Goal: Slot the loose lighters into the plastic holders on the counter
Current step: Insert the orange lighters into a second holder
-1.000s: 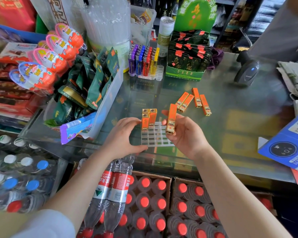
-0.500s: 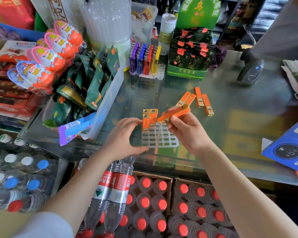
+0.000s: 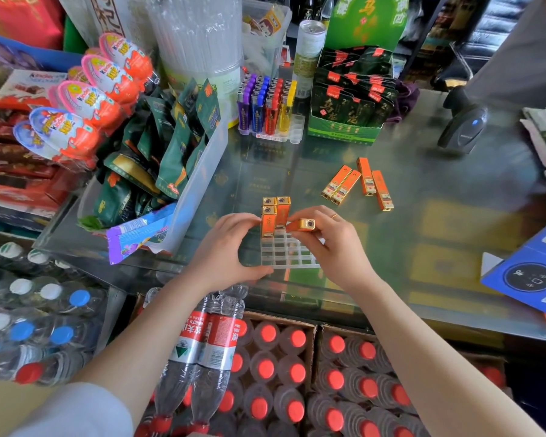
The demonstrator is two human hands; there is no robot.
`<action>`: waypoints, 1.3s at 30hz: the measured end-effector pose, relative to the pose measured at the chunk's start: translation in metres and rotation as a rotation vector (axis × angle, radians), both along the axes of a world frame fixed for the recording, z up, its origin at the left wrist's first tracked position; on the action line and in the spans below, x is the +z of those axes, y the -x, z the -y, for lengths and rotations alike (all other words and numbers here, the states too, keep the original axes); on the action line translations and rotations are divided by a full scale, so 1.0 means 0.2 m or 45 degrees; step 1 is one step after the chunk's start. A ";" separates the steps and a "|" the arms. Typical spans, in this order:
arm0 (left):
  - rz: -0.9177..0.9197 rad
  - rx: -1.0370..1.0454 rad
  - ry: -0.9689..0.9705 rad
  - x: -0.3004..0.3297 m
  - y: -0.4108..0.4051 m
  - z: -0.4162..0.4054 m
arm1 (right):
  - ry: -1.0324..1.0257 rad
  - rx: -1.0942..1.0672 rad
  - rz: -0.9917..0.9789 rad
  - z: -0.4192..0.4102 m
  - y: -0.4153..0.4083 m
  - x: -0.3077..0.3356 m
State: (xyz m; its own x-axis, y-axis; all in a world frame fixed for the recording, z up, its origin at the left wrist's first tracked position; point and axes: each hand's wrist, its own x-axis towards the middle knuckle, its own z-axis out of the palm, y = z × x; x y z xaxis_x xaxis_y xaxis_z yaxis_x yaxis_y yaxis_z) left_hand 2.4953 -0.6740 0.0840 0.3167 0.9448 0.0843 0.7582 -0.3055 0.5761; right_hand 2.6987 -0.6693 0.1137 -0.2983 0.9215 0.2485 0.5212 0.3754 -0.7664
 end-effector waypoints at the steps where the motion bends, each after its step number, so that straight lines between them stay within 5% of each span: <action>1: 0.002 0.000 0.003 0.00 0.00 0.00 | 0.073 -0.054 -0.070 0.00 0.00 0.00; 7: 0.027 -0.011 0.000 0.00 0.00 0.00 | 0.335 -0.335 -0.520 0.04 0.03 0.02; 17: 0.053 -0.029 -0.025 -0.02 0.01 -0.01 | 0.591 -0.474 -0.585 0.03 0.15 0.03; 27: 0.011 -0.027 -0.040 -0.02 0.01 -0.01 | 0.104 -0.579 0.025 0.01 0.20 0.00; 33: 0.023 -0.019 -0.063 -0.03 0.01 -0.02 | 0.051 -0.267 0.281 -0.02 0.14 0.00; 39: 0.068 -0.002 -0.056 -0.03 0.00 -0.02 | -0.048 -0.186 0.892 -0.04 0.14 0.02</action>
